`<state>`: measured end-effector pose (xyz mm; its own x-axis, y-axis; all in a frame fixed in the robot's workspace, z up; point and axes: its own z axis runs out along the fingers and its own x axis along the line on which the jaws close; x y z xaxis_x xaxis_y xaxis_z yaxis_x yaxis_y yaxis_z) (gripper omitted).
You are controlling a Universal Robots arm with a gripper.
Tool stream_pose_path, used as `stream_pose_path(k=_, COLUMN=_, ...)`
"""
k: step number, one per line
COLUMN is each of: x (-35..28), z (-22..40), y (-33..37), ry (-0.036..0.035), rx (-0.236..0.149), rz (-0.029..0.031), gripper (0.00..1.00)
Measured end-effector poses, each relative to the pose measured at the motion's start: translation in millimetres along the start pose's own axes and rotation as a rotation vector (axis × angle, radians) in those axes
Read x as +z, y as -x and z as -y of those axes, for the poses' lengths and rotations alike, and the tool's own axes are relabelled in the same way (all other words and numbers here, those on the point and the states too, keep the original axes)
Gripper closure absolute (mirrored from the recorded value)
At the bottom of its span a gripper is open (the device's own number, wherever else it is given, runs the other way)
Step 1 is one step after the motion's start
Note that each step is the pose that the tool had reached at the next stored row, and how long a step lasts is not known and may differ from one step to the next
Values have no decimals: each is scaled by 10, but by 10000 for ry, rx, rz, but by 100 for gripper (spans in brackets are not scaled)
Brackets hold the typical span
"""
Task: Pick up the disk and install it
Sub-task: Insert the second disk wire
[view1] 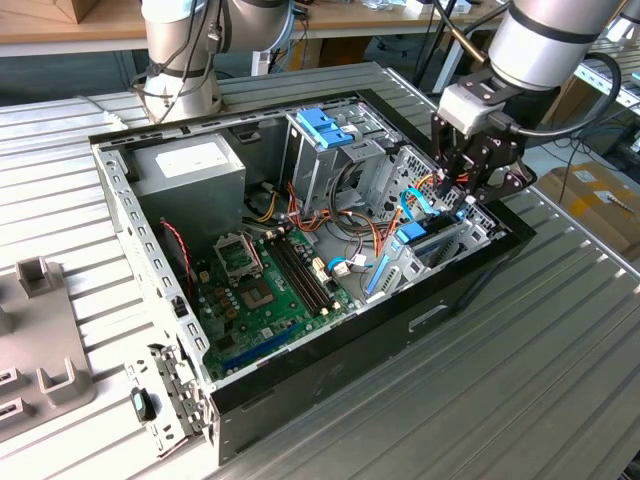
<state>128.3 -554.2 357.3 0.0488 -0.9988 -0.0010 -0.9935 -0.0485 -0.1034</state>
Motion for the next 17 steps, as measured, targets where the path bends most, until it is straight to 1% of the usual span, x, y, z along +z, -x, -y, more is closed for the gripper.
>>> stream_pose_path(k=7, x=-64, z=18, y=0, ry=48, rx=0, rz=6, gripper=64)
stream_pose_path(k=13, x=-67, z=20, y=0, ry=49, rx=0, rz=4, gripper=64)
stream_pose_path(k=17, x=-64, z=48, y=15, ry=49, rx=-1, rz=4, gripper=64)
